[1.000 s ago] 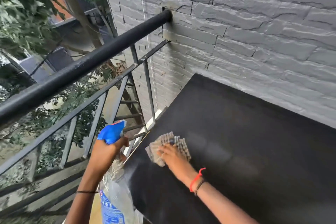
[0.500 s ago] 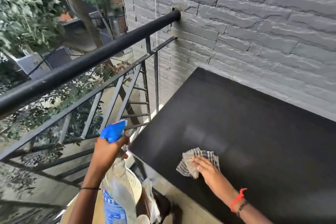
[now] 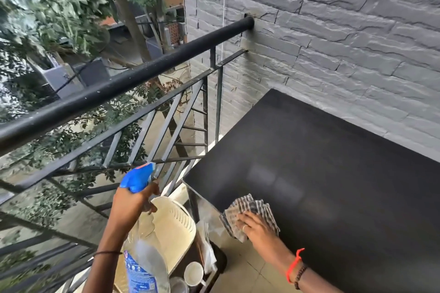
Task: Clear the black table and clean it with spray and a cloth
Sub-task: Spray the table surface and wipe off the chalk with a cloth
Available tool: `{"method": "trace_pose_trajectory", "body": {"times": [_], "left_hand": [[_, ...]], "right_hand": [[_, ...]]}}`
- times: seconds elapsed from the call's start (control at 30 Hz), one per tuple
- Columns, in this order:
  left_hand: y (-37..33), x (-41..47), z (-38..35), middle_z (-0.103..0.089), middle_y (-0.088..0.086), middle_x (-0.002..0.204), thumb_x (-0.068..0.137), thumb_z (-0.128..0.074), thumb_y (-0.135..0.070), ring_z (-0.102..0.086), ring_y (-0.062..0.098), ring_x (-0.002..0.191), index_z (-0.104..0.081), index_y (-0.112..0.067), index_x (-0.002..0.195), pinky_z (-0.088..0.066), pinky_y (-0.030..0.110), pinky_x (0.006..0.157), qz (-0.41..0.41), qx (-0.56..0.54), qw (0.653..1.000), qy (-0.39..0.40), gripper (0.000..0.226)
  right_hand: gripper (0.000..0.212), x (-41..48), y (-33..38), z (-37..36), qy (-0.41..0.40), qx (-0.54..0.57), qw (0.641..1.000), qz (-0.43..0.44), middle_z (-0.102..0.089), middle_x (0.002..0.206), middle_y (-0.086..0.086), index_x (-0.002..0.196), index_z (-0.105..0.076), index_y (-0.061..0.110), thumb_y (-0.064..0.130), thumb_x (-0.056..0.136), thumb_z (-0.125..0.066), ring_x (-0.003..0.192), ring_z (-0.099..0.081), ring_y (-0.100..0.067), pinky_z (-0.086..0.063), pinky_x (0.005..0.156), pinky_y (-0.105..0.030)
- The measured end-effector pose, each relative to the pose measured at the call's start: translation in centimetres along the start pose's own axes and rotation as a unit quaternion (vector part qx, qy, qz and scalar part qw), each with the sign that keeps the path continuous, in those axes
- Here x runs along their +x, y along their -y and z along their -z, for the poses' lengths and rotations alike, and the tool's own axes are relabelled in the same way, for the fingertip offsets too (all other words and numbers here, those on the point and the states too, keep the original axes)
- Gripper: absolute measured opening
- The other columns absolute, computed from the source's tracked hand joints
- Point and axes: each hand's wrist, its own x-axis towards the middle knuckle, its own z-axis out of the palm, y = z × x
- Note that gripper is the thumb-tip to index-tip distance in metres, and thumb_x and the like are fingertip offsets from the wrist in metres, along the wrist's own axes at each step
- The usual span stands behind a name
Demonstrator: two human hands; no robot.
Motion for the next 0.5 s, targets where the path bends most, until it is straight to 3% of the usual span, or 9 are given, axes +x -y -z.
{"method": "trace_pose_trajectory", "body": {"times": [0.07,0.13,0.23,0.33,0.5], "left_hand": [[0.1,-0.5,0.4,-0.061,0.021,0.074,0.077,-0.069,-0.003,-0.057,0.018,0.038,-0.059,-0.01,0.072,-0.048,0.036,0.06,-0.003,-0.008,1.0,-0.011,0.013],[-0.1,-1.1,0.7,-0.059,0.017,0.073,0.071,-0.068,-0.009,-0.056,0.014,0.037,-0.058,-0.01,0.07,-0.048,0.031,0.055,-0.012,-0.022,0.999,-0.02,0.01],[0.0,-1.6,0.6,-0.057,0.017,0.072,0.069,-0.068,-0.009,-0.054,0.015,0.033,-0.056,-0.01,0.071,-0.045,0.032,0.054,-0.008,-0.033,0.999,-0.029,0.011],[0.7,-1.9,0.4,-0.059,0.019,0.075,0.084,-0.059,0.004,-0.053,0.016,0.033,-0.056,-0.009,0.073,-0.043,0.033,0.057,-0.004,-0.016,0.999,-0.034,0.017],[1.4,-2.7,0.4,-0.061,0.013,0.073,0.086,-0.058,0.003,-0.054,0.017,0.036,-0.056,-0.007,0.077,-0.044,0.025,0.047,-0.004,-0.003,0.999,-0.036,0.014]], "right_hand": [[0.053,0.1,-0.2,1.9,0.016,0.096,0.994,0.039,-0.05,0.136,0.005,0.119,-0.063,0.016,-0.01,0.072,-0.063,0.132,-0.037,-0.013,-0.029,0.111,-0.021],[0.045,1.3,-1.0,4.2,0.056,0.162,0.985,0.004,-0.042,0.14,0.011,0.131,-0.053,0.02,0.003,0.09,-0.053,0.132,-0.036,-0.007,-0.02,0.11,-0.013],[0.061,4.0,-2.8,6.6,0.063,0.187,0.977,-0.081,-0.039,0.145,0.003,0.142,-0.038,0.022,0.021,0.088,-0.064,0.135,-0.031,-0.012,-0.019,0.11,-0.018],[0.089,5.2,-3.8,6.8,0.152,0.156,0.969,-0.117,-0.033,0.146,-0.006,0.148,-0.022,0.018,0.035,0.078,-0.073,0.138,-0.024,-0.023,-0.022,0.113,-0.032],[0.091,5.5,-4.0,5.8,0.182,0.153,0.96,-0.149,-0.037,0.139,-0.008,0.145,-0.029,0.015,0.043,0.072,-0.076,0.132,-0.035,-0.024,-0.031,0.109,-0.035]]}}
